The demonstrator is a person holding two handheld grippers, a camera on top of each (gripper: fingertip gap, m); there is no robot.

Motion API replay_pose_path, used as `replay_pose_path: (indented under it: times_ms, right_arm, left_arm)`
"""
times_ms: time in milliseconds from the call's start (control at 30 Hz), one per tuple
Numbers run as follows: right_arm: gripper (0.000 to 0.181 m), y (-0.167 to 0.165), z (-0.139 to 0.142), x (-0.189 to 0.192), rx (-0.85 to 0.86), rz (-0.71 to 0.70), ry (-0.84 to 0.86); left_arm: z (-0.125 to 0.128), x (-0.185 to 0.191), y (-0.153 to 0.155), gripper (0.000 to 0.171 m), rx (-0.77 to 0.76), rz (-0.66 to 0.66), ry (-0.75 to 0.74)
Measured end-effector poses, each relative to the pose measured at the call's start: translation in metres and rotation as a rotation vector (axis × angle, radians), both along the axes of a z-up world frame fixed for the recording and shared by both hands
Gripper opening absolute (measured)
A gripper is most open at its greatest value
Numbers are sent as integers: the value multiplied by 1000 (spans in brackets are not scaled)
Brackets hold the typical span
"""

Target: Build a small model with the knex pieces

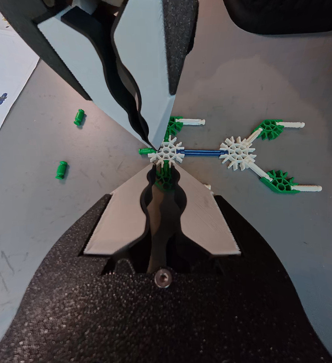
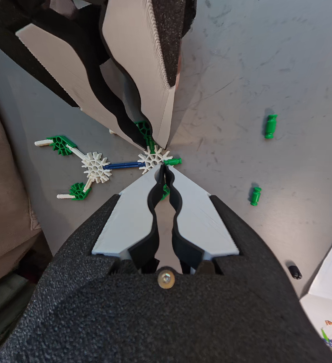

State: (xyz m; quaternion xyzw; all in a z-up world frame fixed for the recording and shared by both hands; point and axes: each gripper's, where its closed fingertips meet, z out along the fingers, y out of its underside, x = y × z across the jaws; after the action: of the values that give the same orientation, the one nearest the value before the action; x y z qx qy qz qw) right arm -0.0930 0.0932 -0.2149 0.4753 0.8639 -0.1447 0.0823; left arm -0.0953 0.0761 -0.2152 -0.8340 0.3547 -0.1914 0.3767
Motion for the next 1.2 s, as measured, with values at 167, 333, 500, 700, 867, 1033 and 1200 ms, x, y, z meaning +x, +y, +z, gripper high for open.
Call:
replay_pose_path:
  times_ms: [167, 333, 500, 700, 867, 1033, 1200]
  right_arm:
    - [0, 0, -1, 1, -29, -53, -85]
    - [0, 0, -1, 1, 27, -36, -144]
    - [0, 0, 0, 2, 37, -29, -86]
    - [0, 0, 1, 3, 21, -55, 16]
    - [0, 4, 15, 0, -14, -87, 66]
    - [0, 3, 14, -10, -11, -94, 103]
    - [0, 2, 3, -7, 0, -72, 66]
  left_arm:
    - [0, 0, 0, 13, 6, -3, 5]
    - [0, 0, 0, 13, 9, -5, 9]
    - [0, 0, -1, 13, 15, -5, 14]
    - [0, 0, 0, 13, 14, -6, 16]
    - [0, 0, 0, 13, 13, -5, 16]
    - [0, 0, 0, 13, 10, -4, 12]
    - [0, 0, -1, 13, 10, -4, 11]
